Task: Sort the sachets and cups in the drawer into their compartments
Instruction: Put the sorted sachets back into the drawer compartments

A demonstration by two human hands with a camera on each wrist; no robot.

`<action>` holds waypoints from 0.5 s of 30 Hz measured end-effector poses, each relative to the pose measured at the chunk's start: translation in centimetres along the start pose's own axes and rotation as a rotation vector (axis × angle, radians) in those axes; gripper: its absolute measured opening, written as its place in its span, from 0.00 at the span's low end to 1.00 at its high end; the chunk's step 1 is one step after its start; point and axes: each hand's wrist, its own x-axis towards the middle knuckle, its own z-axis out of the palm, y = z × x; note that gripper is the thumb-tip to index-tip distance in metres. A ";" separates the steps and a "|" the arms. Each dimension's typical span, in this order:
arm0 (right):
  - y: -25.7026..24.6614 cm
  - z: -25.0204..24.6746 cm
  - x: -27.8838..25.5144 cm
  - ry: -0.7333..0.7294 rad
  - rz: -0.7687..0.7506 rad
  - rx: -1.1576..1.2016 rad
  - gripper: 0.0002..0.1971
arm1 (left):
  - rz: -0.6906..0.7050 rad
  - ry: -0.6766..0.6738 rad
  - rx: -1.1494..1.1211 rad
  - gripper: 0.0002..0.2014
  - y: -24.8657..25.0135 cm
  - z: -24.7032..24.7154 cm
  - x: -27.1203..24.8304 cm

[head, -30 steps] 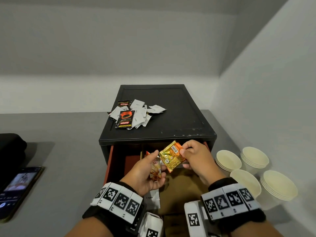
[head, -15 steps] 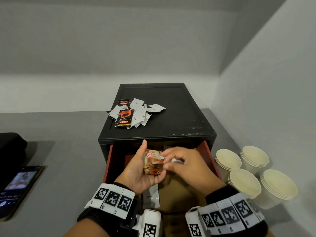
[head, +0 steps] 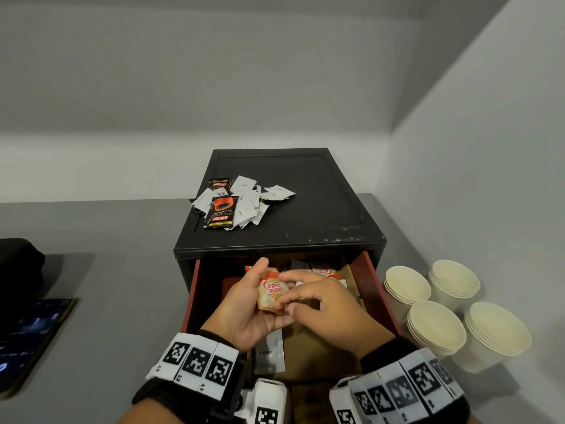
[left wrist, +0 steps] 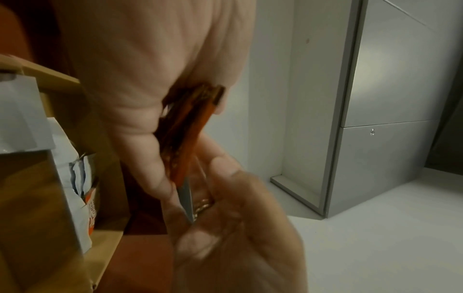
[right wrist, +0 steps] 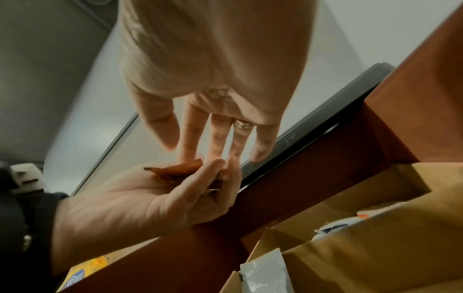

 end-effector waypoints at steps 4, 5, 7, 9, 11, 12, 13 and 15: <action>2.1 -0.2 2.2 0.135 0.287 -0.169 0.12 | 0.029 0.094 -0.033 0.26 0.2 -0.8 0.5; 2.8 -0.1 3.0 0.100 0.359 -0.258 0.14 | 0.035 0.099 -0.024 0.21 0.2 -0.8 0.5; 4.2 -0.1 4.7 -0.018 0.506 -0.397 0.19 | 0.047 0.109 -0.013 0.13 0.1 -0.3 0.3; 5.1 -0.1 6.5 -0.126 0.607 -0.499 0.21 | 0.026 0.101 -0.003 0.11 0.2 0.3 0.3; 5.2 -0.1 7.7 -0.238 0.673 -0.577 0.23 | 0.001 0.089 0.025 0.13 0.2 1.0 0.5; 5.2 -0.1 8.0 -0.287 0.699 -0.610 0.25 | -0.004 0.081 0.034 0.13 0.2 1.3 0.6; 5.1 -0.2 8.1 -0.328 0.715 -0.647 0.25 | -0.006 0.070 0.038 0.12 0.2 1.6 0.7; 5.0 -0.3 8.0 -0.338 0.695 -0.697 0.23 | -0.001 0.038 0.045 0.09 0.2 2.1 0.7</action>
